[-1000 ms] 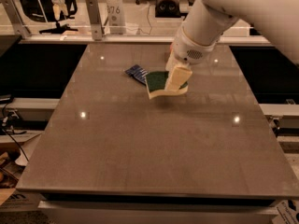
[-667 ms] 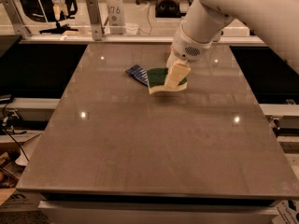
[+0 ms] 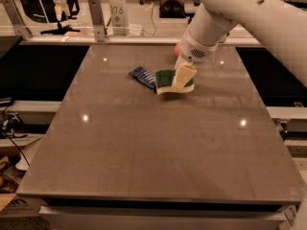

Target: Move sponge near rxbar blueberry

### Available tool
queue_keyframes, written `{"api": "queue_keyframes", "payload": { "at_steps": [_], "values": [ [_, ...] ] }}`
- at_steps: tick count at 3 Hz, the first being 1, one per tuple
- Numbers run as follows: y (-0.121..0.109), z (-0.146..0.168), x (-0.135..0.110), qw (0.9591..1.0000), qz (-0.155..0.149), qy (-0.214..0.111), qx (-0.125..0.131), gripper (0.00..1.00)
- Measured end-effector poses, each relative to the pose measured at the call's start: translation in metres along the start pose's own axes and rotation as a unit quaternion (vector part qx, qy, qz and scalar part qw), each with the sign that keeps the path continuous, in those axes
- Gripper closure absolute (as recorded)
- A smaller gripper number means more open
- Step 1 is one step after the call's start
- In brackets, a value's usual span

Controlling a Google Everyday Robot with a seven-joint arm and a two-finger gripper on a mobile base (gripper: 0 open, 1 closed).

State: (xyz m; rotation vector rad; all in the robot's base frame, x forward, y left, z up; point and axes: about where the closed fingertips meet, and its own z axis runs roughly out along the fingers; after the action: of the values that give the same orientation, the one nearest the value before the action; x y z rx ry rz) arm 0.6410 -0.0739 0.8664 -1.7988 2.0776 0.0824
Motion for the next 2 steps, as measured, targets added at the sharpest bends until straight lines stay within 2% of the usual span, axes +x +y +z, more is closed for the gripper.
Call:
{"api": "queue_keyframes", "payload": {
  "at_steps": [2],
  "values": [
    [-0.0099,0.014,0.0113,0.9999,0.014,0.003,-0.003,0.14]
  ]
}}
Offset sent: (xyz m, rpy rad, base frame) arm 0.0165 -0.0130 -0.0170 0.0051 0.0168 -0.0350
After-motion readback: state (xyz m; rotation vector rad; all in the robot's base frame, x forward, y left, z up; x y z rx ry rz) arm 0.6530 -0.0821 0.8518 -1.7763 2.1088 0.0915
